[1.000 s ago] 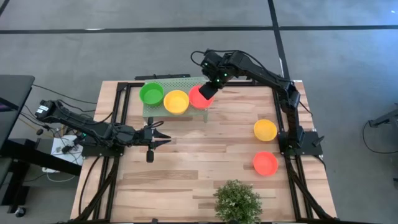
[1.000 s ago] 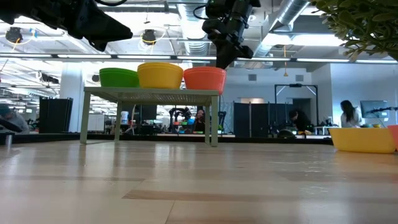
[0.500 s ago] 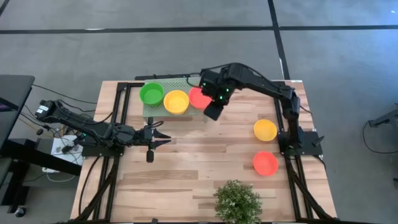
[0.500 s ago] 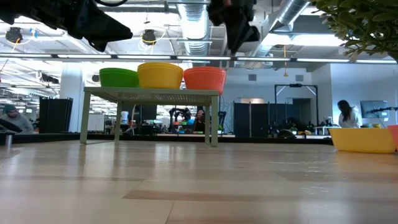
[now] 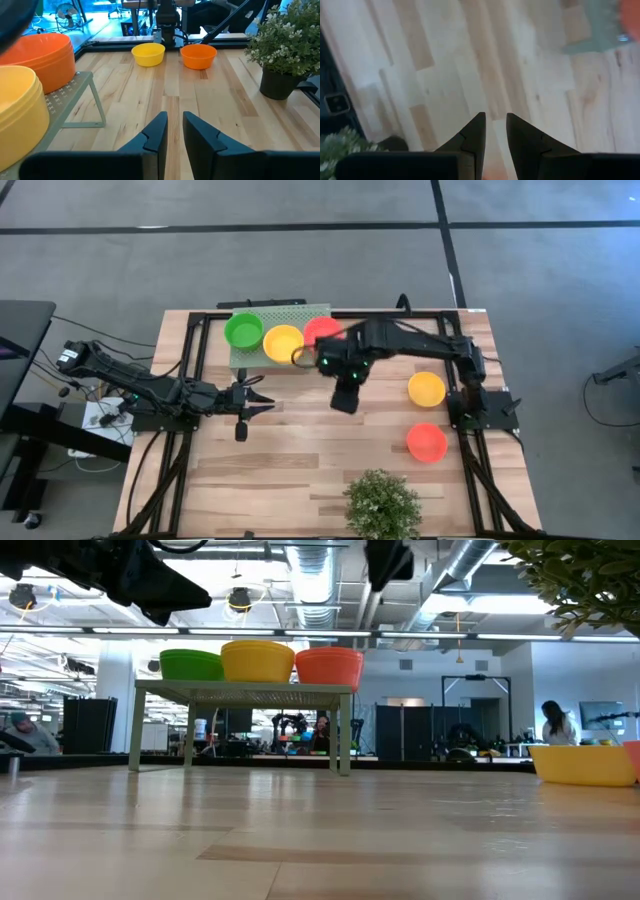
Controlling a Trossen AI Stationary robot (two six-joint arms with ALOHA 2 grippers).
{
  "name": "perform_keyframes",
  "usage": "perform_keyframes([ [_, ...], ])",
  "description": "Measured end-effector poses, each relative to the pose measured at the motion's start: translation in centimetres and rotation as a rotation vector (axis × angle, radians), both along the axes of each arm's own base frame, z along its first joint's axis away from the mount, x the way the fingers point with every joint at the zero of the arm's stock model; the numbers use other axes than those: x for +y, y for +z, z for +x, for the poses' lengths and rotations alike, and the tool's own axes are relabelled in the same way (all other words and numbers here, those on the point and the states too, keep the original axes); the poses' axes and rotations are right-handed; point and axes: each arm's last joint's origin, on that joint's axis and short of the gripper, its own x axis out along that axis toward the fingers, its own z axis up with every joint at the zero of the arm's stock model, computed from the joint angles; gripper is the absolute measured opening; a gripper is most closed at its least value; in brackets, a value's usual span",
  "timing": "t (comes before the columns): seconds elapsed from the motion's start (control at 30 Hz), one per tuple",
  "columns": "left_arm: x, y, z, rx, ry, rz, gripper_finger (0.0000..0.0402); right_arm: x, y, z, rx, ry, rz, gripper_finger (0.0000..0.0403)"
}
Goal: Pick & Place Mini bowls
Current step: Stack the orange bowl on top of the orange bowls on the shelf
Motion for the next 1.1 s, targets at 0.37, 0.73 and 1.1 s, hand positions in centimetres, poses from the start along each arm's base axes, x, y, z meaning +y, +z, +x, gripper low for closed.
perform_keyframes([
  [0.37, 0.0, -0.1, 0.0, 0.014, 0.002, -0.002, 0.0062, 3.7, -4.7, -6.9, 0.094, -0.199, -0.096, 0.0072],
  [0.73, 0.0, 0.2, 0.1, -0.024, -0.005, 0.014, 0.0062, 6.2, -9.7, -16.4, 0.073, -0.525, 0.129, 0.0072],
  [1.1, -0.1, 0.8, 0.2, -0.080, -0.006, 0.002, 0.0062, 9.8, -13.7, -20.4, 0.249, -0.702, 0.112, 0.0070],
])
